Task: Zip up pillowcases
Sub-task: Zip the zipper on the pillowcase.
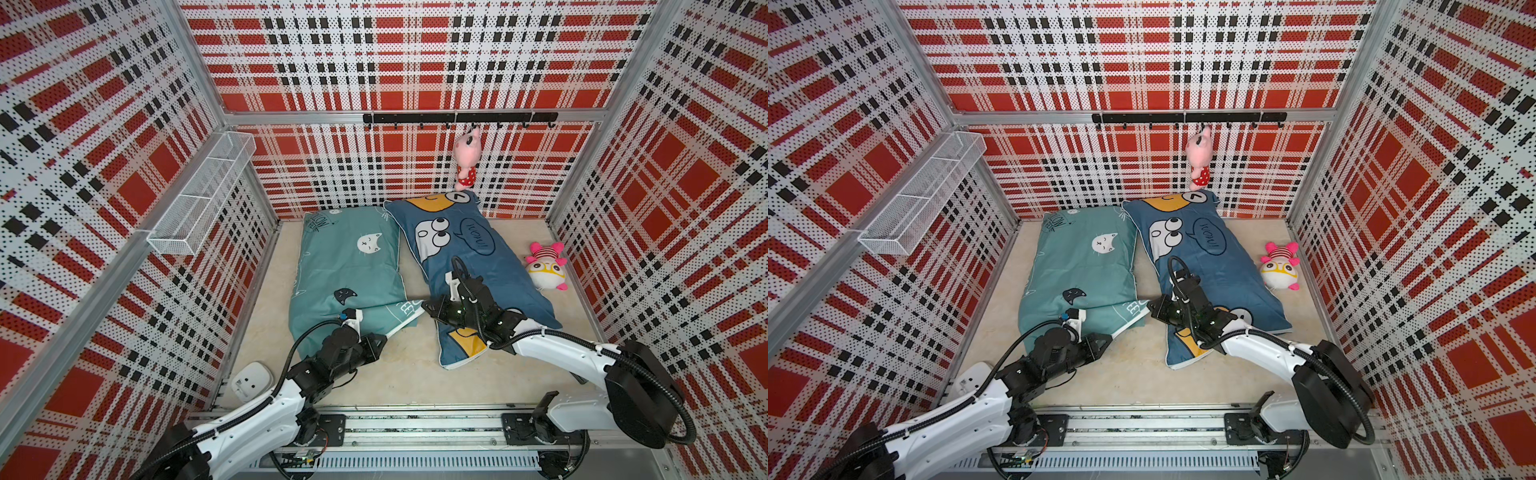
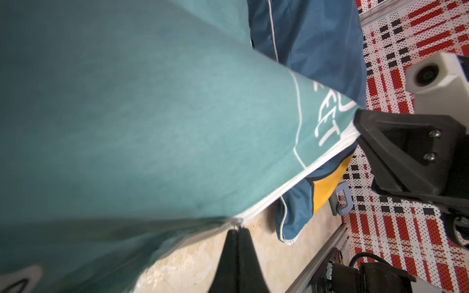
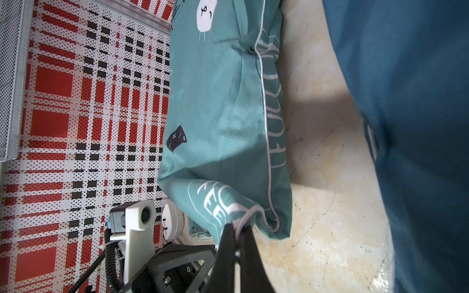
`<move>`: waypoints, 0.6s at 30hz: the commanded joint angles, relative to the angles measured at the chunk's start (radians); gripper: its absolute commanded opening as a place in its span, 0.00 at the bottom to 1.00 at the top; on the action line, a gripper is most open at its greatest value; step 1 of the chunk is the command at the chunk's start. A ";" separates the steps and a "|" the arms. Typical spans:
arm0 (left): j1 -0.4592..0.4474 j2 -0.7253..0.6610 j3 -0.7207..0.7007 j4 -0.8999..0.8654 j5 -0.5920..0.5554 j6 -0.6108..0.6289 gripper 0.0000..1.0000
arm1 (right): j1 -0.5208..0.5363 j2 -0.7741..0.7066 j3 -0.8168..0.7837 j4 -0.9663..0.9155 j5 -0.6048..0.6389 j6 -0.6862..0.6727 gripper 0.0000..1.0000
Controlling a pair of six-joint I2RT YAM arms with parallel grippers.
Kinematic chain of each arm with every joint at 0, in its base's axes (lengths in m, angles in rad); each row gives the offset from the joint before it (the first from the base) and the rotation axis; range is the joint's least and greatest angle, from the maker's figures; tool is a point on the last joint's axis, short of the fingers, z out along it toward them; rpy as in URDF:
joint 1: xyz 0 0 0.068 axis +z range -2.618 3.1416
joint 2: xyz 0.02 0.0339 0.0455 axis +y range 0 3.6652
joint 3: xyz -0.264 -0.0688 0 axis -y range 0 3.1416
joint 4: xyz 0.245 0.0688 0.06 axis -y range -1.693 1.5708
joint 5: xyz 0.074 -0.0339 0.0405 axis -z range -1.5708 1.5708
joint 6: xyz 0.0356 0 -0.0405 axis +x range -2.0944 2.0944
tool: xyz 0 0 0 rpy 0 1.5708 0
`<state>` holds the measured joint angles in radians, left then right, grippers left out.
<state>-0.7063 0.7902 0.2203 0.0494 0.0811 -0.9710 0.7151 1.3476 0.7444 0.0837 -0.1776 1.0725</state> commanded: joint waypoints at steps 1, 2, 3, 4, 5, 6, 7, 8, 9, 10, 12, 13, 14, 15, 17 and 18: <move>0.017 -0.019 0.026 -0.098 0.013 0.029 0.00 | -0.031 -0.024 0.038 -0.044 0.053 -0.054 0.00; 0.020 -0.024 0.028 -0.113 0.011 0.031 0.00 | -0.037 -0.024 0.045 -0.050 0.053 -0.061 0.00; 0.025 -0.031 0.030 -0.129 0.008 0.035 0.00 | -0.044 -0.025 0.052 -0.057 0.052 -0.071 0.00; 0.030 -0.038 0.031 -0.145 0.004 0.038 0.00 | -0.050 -0.025 0.059 -0.064 0.052 -0.080 0.00; 0.036 -0.044 0.031 -0.156 0.002 0.041 0.00 | -0.056 -0.026 0.066 -0.071 0.052 -0.088 0.00; 0.042 -0.051 0.031 -0.167 0.002 0.041 0.00 | -0.063 -0.028 0.075 -0.079 0.050 -0.097 0.00; 0.048 -0.057 0.031 -0.174 0.000 0.041 0.00 | -0.072 -0.030 0.083 -0.088 0.045 -0.107 0.00; 0.053 -0.062 0.031 -0.181 -0.002 0.043 0.00 | -0.085 -0.035 0.095 -0.101 0.040 -0.122 0.00; 0.058 -0.067 0.033 -0.191 -0.005 0.043 0.00 | -0.097 -0.041 0.116 -0.122 0.040 -0.140 0.00; 0.060 -0.071 0.034 -0.199 -0.010 0.043 0.00 | -0.106 -0.046 0.135 -0.142 0.042 -0.158 0.00; 0.065 -0.077 0.040 -0.214 -0.021 0.044 0.00 | -0.129 -0.052 0.173 -0.196 0.045 -0.195 0.00; 0.068 -0.082 0.042 -0.221 -0.027 0.045 0.00 | -0.138 -0.055 0.183 -0.209 0.049 -0.208 0.00; 0.072 -0.086 0.042 -0.227 -0.032 0.045 0.00 | -0.150 -0.059 0.191 -0.218 0.050 -0.217 0.00; 0.078 -0.089 0.042 -0.230 -0.035 0.045 0.00 | -0.163 -0.060 0.196 -0.223 0.047 -0.226 0.00; 0.088 -0.094 0.037 -0.237 -0.031 0.043 0.00 | -0.185 -0.066 0.207 -0.228 0.045 -0.241 0.00; 0.093 -0.098 0.032 -0.234 -0.026 0.042 0.00 | -0.195 -0.067 0.215 -0.232 0.050 -0.251 0.00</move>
<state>-0.6308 0.6968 0.2687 -0.0914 0.0711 -0.9409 0.5674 1.3231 0.9207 -0.1410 -0.2031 0.8780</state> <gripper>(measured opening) 0.043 0.057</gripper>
